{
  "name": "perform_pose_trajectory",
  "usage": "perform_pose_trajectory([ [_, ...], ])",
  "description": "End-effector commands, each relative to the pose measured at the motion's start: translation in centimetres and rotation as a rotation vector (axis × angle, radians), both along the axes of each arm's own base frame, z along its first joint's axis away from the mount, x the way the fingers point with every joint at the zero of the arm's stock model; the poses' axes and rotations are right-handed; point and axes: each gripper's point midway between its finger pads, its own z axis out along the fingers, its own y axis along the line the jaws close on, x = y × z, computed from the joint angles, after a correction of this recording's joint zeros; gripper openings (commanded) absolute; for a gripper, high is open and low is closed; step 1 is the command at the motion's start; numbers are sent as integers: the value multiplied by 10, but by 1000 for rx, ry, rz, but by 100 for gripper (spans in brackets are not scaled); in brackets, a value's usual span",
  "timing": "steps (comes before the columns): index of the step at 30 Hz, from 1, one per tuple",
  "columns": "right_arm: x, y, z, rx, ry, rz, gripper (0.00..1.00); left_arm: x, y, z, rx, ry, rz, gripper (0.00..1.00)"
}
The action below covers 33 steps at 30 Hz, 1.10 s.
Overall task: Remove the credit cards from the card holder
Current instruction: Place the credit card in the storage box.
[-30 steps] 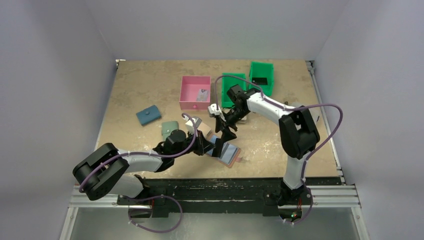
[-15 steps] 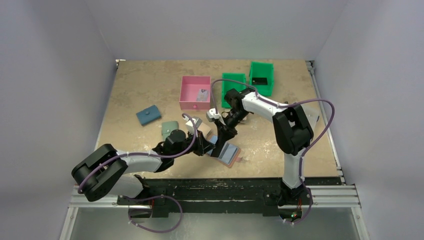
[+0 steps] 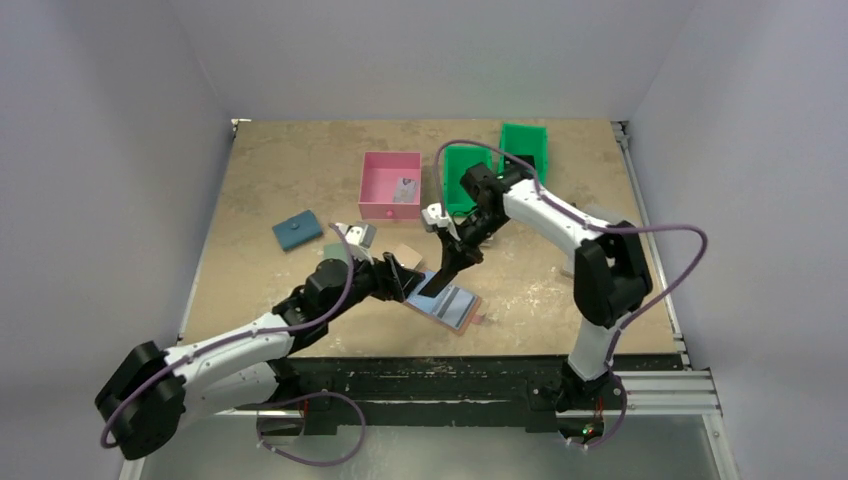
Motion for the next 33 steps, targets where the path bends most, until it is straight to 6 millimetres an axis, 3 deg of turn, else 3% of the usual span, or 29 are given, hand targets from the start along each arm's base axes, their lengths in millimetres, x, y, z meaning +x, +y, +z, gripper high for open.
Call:
perform_pose_trajectory([
  [1, 35, -21, 48, 1, -127, -193, 0, 8, 27, 21, -35, -37, 142, 82],
  [3, 60, -40, 64, 4, -177, -299, 0, 3, 30, 27, -67, -43, 142, 85],
  [11, 201, -152, 128, -77, -560, -969, 0, -4, 43, 29, -82, -30, 174, 85],
  [15, 245, -184, 149, -128, -754, -1157, 0, -1, 52, 24, -68, 6, 236, 93],
  [23, 302, -215, 136, -279, -825, -1324, 0, -3, 59, 20, -51, 16, 256, 94],
  [33, 330, -231, 98, -394, -868, -1406, 0, -4, 65, 19, -46, 19, 276, 95],
])
